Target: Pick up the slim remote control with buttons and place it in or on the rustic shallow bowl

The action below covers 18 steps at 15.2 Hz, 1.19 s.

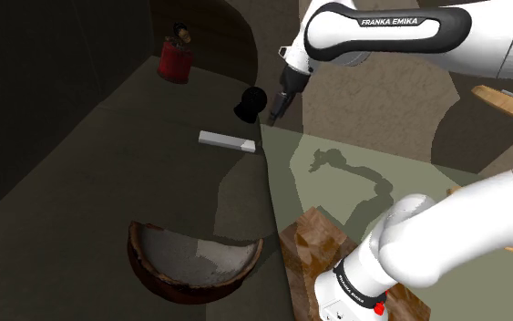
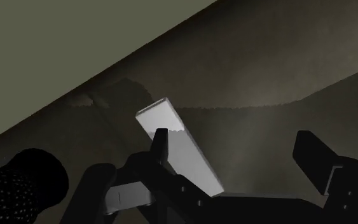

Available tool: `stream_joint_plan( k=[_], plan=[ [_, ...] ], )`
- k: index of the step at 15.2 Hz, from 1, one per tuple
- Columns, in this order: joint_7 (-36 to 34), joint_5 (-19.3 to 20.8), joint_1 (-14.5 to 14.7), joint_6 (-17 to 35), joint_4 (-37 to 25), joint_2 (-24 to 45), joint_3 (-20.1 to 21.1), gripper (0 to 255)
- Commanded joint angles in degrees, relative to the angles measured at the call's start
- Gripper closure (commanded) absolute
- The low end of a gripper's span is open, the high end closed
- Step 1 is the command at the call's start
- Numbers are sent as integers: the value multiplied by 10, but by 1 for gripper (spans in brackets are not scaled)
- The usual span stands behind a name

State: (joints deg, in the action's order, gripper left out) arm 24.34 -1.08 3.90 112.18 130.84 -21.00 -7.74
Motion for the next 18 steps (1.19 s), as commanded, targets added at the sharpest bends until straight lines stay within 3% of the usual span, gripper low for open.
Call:
stream_joint_plan(
  k=[1,14,18],
  plan=[
    [25,0,7,25,-14,44,-3,0],
    [161,-8,29,110,-190,335,8,0],
    [163,-10,29,131,-181,348,9,0]
  ],
)
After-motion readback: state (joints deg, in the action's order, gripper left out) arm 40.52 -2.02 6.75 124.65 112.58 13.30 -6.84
